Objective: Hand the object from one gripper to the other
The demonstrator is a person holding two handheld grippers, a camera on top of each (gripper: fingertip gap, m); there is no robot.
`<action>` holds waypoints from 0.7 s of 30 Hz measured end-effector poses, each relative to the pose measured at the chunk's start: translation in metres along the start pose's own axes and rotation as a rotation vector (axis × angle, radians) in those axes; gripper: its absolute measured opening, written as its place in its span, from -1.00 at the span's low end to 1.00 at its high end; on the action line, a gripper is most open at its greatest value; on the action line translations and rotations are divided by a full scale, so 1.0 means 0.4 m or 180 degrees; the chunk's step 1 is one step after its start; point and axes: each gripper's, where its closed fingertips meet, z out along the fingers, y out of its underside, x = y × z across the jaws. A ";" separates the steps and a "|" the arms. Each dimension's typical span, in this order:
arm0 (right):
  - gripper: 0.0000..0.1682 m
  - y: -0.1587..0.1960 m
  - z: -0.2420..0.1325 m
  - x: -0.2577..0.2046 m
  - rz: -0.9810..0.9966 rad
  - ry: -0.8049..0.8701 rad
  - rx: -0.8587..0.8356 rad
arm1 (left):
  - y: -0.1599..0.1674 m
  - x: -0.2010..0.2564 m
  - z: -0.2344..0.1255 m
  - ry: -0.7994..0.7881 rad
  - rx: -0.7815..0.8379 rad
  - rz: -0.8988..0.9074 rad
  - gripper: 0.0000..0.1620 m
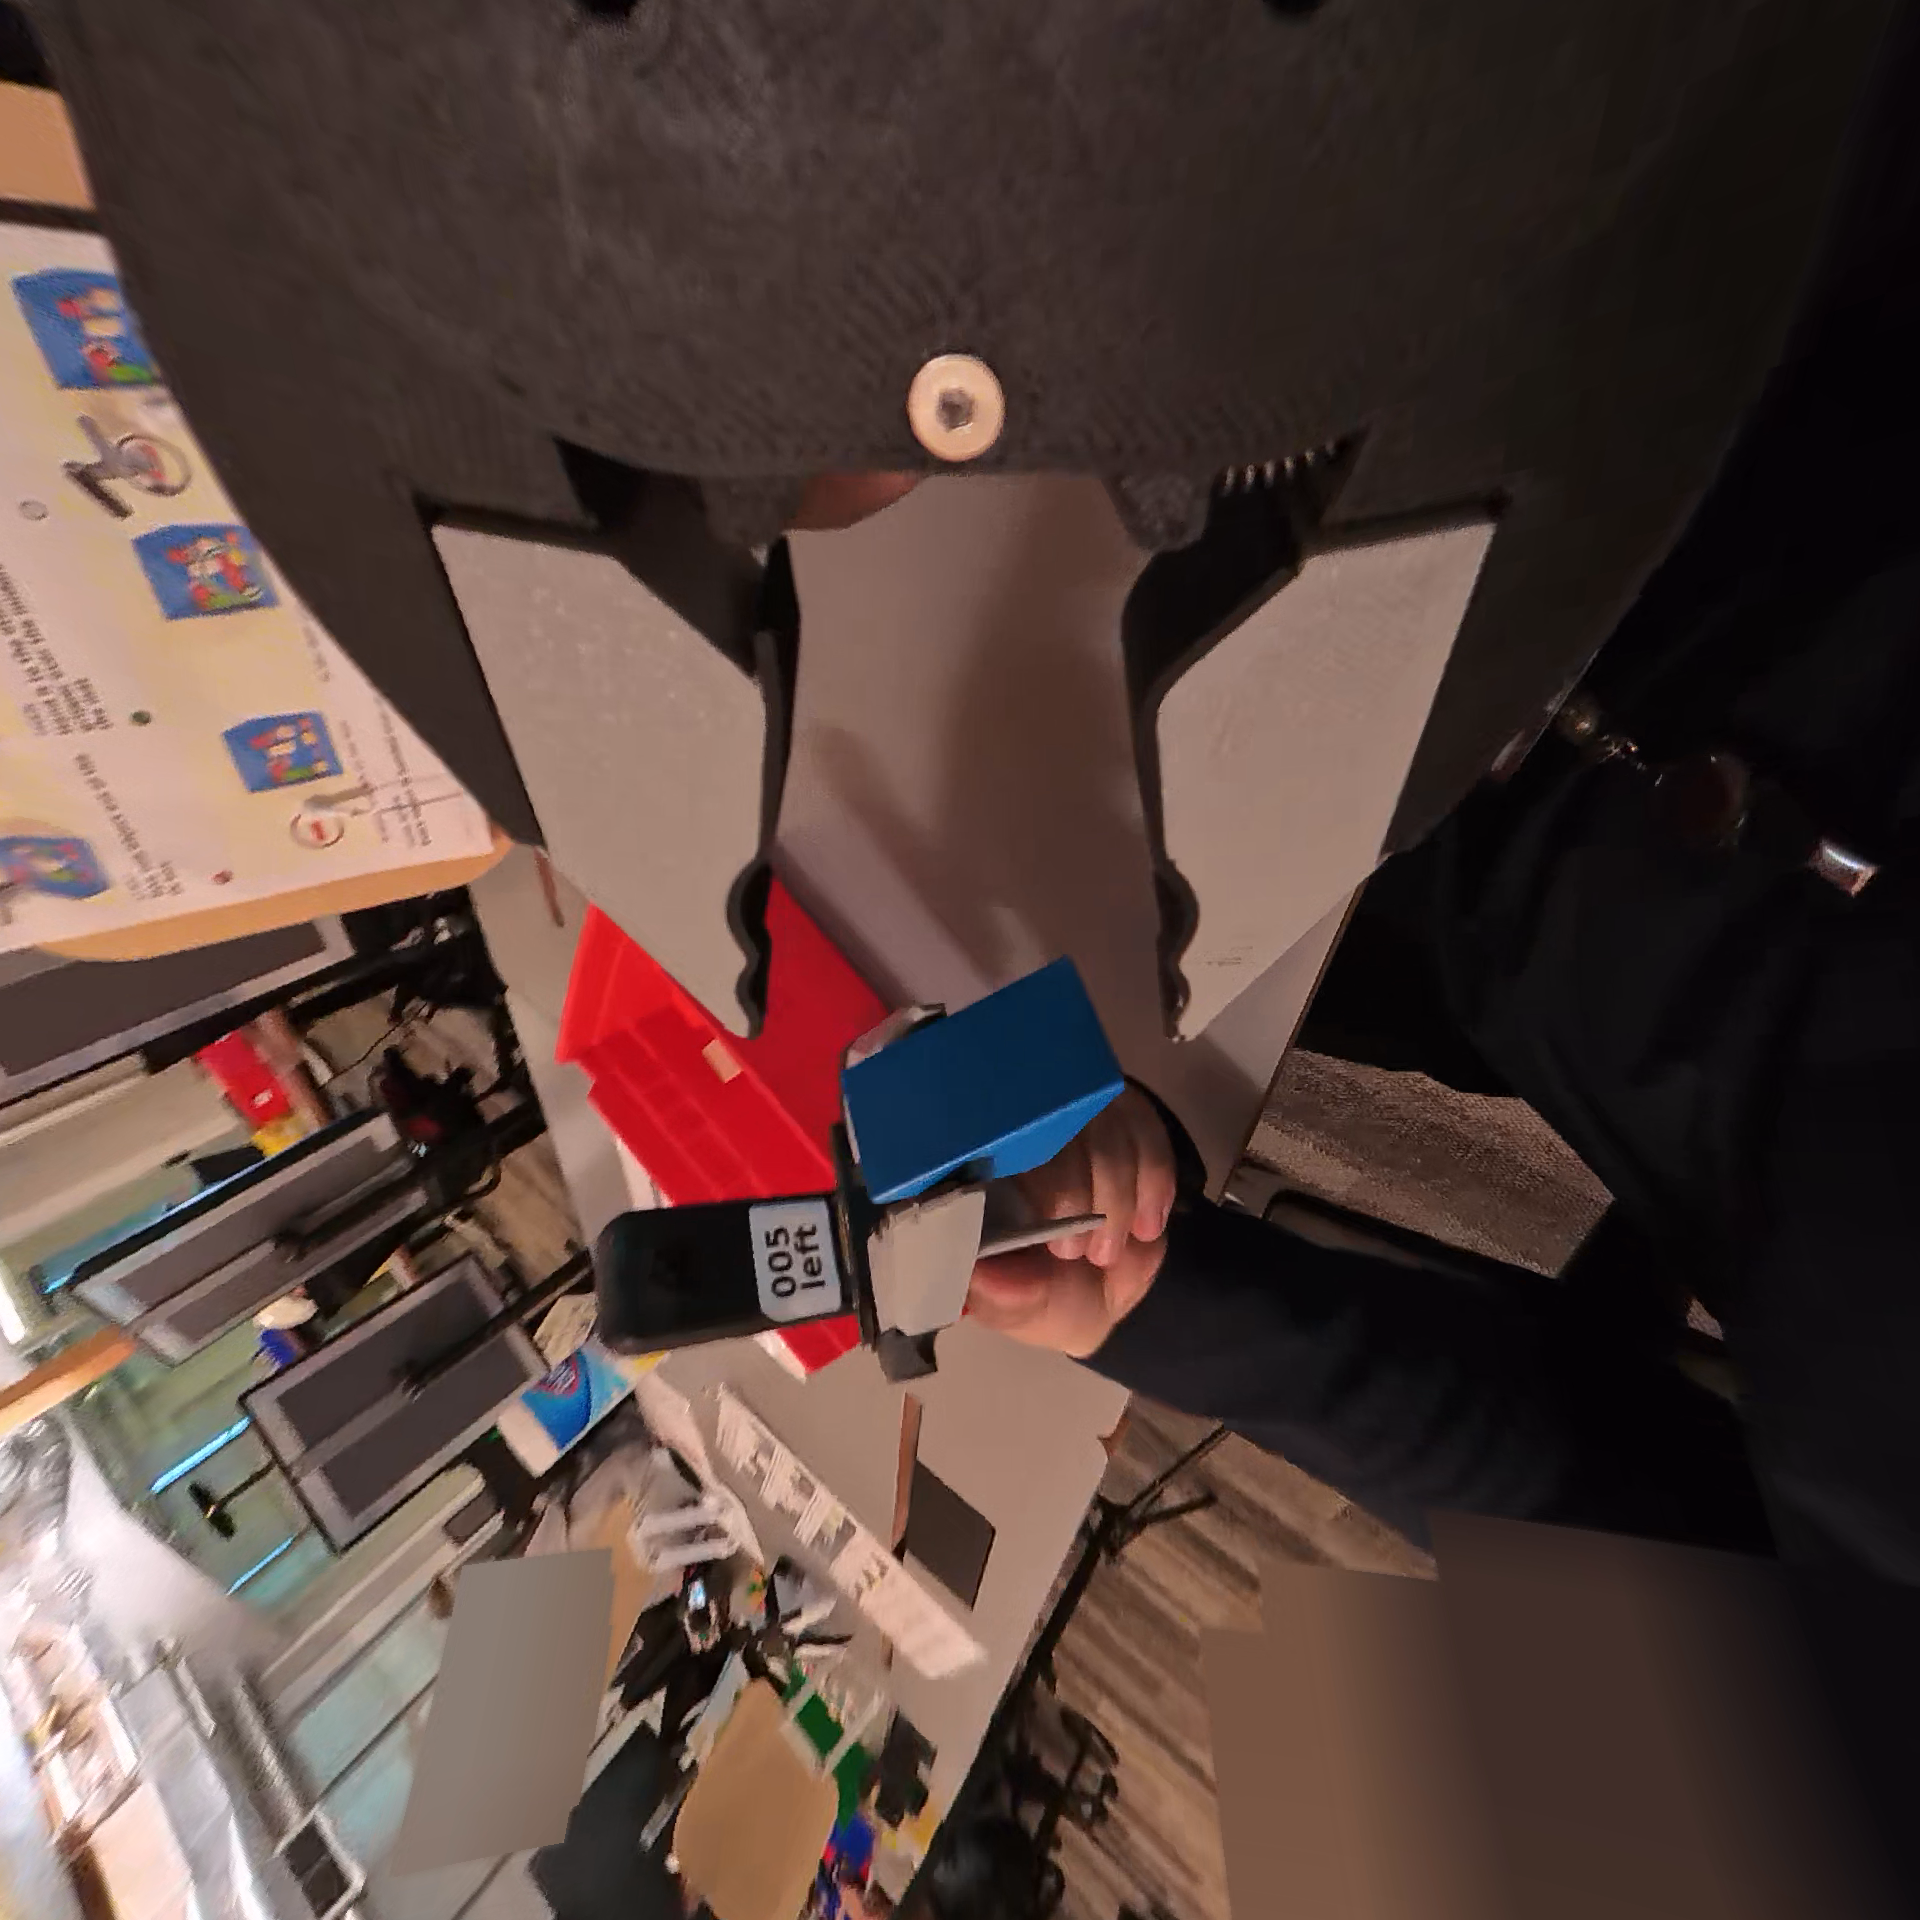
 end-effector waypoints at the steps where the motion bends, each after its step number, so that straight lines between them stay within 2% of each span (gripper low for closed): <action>1: -0.14 -0.004 -0.003 -0.006 -0.0061 -0.0010 0.0016 | 0.004 0.002 0.000 0.0015 -0.0022 -0.0014 -0.62; 8: -0.11 0.000 0.037 -0.057 -0.0322 -0.0150 -0.0148 | 0.047 -0.005 0.021 0.0174 -0.0195 -0.0184 -0.62; 15: -0.30 0.001 0.039 -0.082 -0.0469 -0.0236 -0.0206 | 0.068 -0.001 0.031 0.0291 -0.0303 -0.0231 -0.62; 21: -0.34 -0.007 0.033 -0.087 -0.0329 -0.0307 -0.0143 | 0.069 -0.011 0.028 0.0245 -0.0287 -0.0193 -0.61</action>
